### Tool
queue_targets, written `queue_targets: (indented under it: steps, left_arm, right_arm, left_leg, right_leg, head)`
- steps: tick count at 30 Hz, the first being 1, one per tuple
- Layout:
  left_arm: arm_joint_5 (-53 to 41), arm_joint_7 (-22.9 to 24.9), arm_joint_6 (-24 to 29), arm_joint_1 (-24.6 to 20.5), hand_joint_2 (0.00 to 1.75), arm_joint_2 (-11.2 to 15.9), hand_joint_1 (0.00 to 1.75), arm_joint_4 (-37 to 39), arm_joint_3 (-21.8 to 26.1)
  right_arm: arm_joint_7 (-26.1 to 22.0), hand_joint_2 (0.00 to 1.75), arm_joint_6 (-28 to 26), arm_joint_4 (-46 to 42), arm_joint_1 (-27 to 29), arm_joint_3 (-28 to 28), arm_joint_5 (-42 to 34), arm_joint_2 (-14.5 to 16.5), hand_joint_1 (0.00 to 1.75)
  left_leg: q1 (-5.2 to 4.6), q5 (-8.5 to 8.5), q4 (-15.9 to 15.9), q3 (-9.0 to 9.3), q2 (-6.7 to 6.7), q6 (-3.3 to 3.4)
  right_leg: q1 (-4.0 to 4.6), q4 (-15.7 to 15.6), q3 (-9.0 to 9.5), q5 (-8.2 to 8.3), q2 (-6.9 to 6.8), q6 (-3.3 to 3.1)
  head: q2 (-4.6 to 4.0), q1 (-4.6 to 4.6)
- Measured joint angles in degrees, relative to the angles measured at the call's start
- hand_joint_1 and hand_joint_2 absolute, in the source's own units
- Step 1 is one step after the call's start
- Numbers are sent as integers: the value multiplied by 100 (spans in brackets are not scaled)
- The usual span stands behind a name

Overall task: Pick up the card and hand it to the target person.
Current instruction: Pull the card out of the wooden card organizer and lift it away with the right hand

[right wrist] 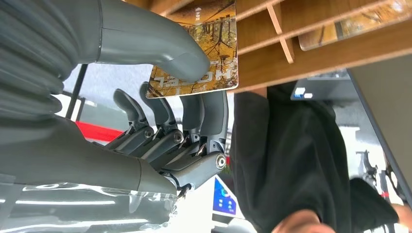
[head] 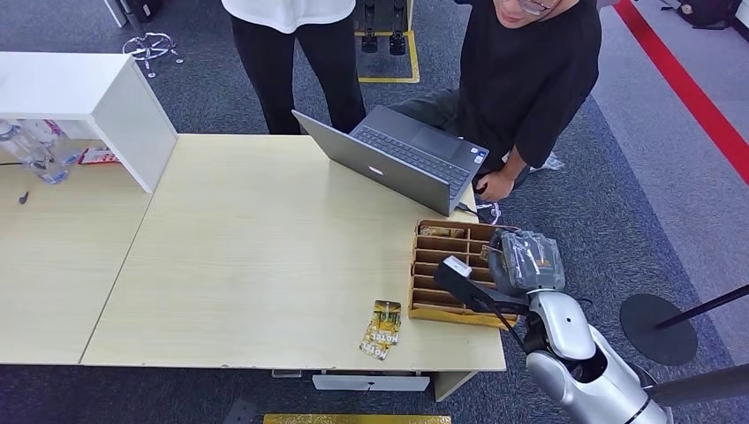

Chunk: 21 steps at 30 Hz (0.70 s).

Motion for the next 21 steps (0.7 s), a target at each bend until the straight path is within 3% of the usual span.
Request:
queue_targets:
  steps: [9, 21]
  left_arm:
    - [11, -57, 14, 9, 0, 0, 0, 1, 1]
    - [25, -69, 22, 23, 0, 0, 0, 1, 1]
  right_arm:
    - [55, 175, 314, -735, -78, -7, 464, -101, 138]
    - [34, 175, 426, -1774, -301, -164, 575, -223, 144]
  left_leg:
    - [0, 0, 0, 1, 0, 0]
    - [0, 0, 0, 1, 0, 0]
  right_leg:
    - [0, 0, 0, 0, 0, 0]
    - [0, 0, 0, 0, 1, 0]
  head:
    - [0, 0]
    - [0, 0]
